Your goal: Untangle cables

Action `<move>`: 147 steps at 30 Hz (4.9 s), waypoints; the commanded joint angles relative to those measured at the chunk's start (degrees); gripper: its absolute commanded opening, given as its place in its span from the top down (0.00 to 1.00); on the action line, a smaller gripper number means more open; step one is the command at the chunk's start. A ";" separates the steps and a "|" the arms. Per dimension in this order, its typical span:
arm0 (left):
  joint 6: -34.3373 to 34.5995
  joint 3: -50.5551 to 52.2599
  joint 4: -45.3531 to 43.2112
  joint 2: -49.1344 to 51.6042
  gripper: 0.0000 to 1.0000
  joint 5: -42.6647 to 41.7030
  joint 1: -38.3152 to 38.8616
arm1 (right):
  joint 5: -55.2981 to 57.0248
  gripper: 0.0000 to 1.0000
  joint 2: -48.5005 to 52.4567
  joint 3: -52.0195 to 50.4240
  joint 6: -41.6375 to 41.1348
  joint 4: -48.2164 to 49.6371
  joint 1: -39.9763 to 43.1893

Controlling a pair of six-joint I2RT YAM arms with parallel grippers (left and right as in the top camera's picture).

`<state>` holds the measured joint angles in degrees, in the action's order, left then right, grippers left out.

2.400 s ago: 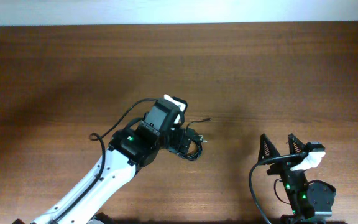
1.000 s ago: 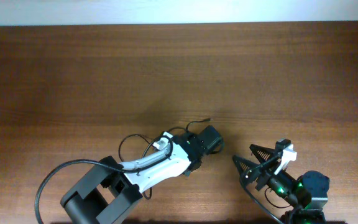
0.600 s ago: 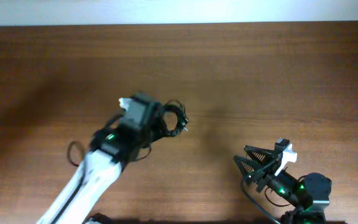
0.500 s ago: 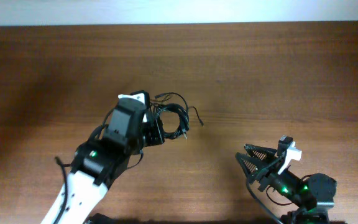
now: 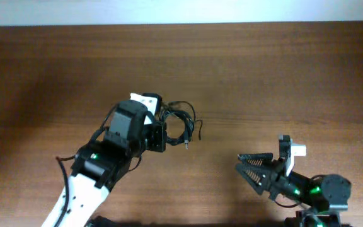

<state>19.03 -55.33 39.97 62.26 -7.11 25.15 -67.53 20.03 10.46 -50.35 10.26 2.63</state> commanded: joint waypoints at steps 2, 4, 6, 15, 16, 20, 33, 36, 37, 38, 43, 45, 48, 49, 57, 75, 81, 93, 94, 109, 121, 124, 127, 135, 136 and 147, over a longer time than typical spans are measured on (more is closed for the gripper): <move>-2.91 0.00 -0.39 2.12 1.00 -1.73 -0.28 | 1.79 0.41 15.87 7.65 -3.30 0.22 -0.04; -2.91 0.00 -0.39 2.12 1.00 -1.68 -0.28 | 1.84 0.39 26.86 16.00 -1.51 0.22 -1.25; -2.89 0.00 -0.37 2.12 1.00 -1.66 -0.31 | 4.35 0.05 35.58 24.52 3.06 -2.19 -3.82; -2.84 0.00 -0.22 2.12 1.00 -0.42 -0.31 | 67.78 0.01 59.69 60.48 25.14 -49.31 -5.29; -2.84 0.00 -0.22 2.12 1.00 -0.42 -0.31 | 62.53 0.01 58.45 63.56 26.86 -57.42 -5.31; 0.85 0.00 -0.26 2.12 1.00 -0.39 -0.31 | 25.16 0.59 56.19 63.63 42.34 -74.10 -7.41; 25.09 0.00 -0.02 2.12 1.00 -4.00 -0.28 | 44.02 0.52 57.96 61.75 17.86 -56.83 -35.67; 25.09 0.00 -0.07 2.12 1.00 -4.50 -0.28 | 41.75 0.55 60.46 61.75 17.90 -56.89 -35.74; 25.09 0.00 -0.24 2.12 1.00 -4.50 -0.28 | 40.52 0.56 60.94 61.75 17.90 -56.92 -35.74; 25.09 0.00 -0.42 2.12 1.00 -4.46 -0.28 | 39.85 0.62 61.16 61.75 17.90 -56.89 -35.76; 25.09 0.00 -0.46 2.12 1.00 -2.54 -0.28 | 35.08 0.96 61.35 61.75 16.33 -55.80 -36.04; 25.09 0.00 -0.48 2.14 1.00 -2.54 -0.28 | 30.88 0.96 61.35 61.75 16.15 -52.81 -36.04; 25.09 0.00 -0.48 2.14 1.00 -2.56 -0.28 | 29.09 0.96 61.35 61.75 13.79 -50.03 -36.04; 25.09 0.00 -0.46 2.14 1.00 -2.56 -0.28 | 27.26 0.96 61.35 61.75 13.11 -49.13 -36.04; 22.49 0.00 -0.44 2.19 1.00 -2.08 -0.28 | 21.22 0.96 61.37 61.75 3.98 -43.41 -36.04; 5.22 0.00 -5.18 2.19 1.00 -19.04 -0.28 | 49.79 0.57 70.38 61.83 4.02 -47.67 -35.93; 5.05 0.00 -4.37 2.19 1.00 -12.52 -0.28 | 56.24 0.35 53.79 61.86 8.59 -54.93 -35.89; 3.10 0.00 -8.85 2.12 1.00 -15.50 -0.31 | 57.27 0.58 59.21 61.42 17.62 -65.61 -36.00; 1.75 0.00 -9.07 2.12 1.00 -17.57 -0.31 | 57.27 0.58 59.21 61.42 18.82 -63.80 -36.00; 2.47 0.00 -8.50 2.14 1.00 -13.57 -0.28 | 38.91 0.96 51.98 63.43 24.63 -54.71 -36.00; 0.59 0.00 -13.38 2.14 1.00 -33.83 -0.28 | 54.58 0.75 64.72 63.43 20.94 -48.74 -35.91; 0.09 0.00 -13.31 2.14 1.00 -33.35 -0.42 | 54.18 0.49 64.54 63.49 20.96 -49.24 -34.01; -0.74 0.00 -11.96 2.14 1.00 -28.46 -0.46 | 49.03 0.45 61.55 63.49 21.22 -51.15 -30.99; -3.54 0.00 -11.30 2.12 1.00 -22.60 -0.46 | 44.63 0.47 42.95 63.49 21.42 -59.47 -29.46; -4.59 0.00 -12.22 2.12 1.00 -22.64 -0.46 | 44.59 0.60 42.93 63.49 21.42 -61.42 -29.46; -8.63 -0.02 -19.96 2.10 1.00 -32.02 -0.52 | 41.18 0.62 50.80 63.47 21.42 -69.09 -29.62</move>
<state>11.51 -55.00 20.88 65.14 -36.10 24.47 -25.45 70.50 73.71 -29.34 -59.37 -26.83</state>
